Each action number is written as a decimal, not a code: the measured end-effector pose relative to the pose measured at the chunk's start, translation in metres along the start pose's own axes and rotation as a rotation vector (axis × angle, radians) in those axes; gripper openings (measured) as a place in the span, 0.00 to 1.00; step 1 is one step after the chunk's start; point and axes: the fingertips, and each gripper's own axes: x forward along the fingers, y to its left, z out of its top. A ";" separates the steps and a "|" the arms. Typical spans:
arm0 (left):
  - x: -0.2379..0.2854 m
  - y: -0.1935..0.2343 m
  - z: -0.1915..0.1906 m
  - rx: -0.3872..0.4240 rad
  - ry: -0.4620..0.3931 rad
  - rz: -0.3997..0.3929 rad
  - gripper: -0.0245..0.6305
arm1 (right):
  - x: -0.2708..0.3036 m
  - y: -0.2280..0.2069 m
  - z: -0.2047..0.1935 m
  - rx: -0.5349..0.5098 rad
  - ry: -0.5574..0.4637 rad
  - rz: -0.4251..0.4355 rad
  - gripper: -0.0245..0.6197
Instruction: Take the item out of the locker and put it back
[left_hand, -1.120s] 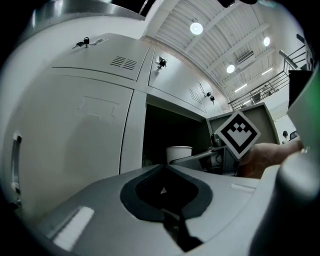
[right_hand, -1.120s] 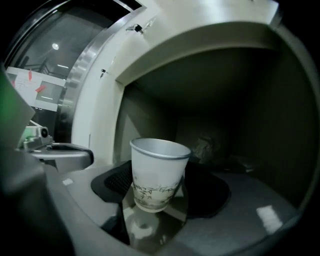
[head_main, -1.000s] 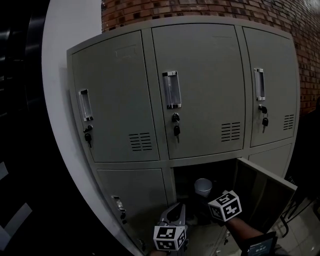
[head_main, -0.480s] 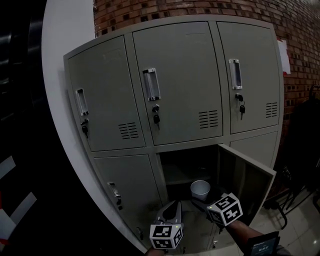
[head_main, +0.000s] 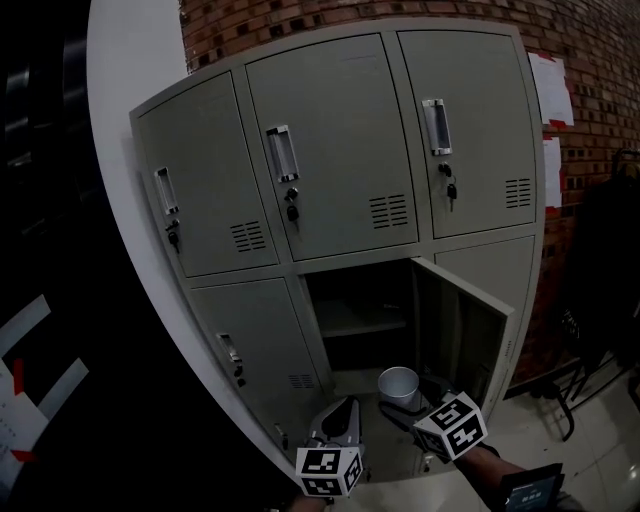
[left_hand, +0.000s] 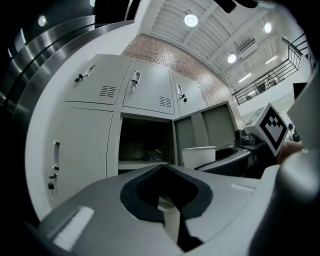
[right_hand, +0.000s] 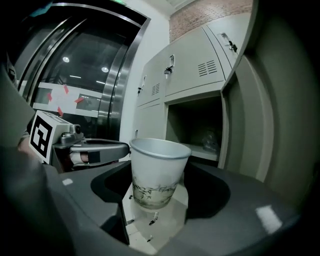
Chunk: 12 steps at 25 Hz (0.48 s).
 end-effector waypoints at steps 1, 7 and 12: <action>-0.005 -0.004 -0.001 0.003 0.007 0.002 0.04 | -0.006 0.006 -0.002 0.001 0.001 0.008 0.55; -0.029 -0.018 0.001 0.013 0.013 -0.010 0.04 | -0.034 0.035 -0.011 0.004 0.007 0.018 0.54; -0.044 -0.019 0.007 0.019 0.004 -0.046 0.04 | -0.046 0.056 -0.012 0.012 0.013 0.001 0.54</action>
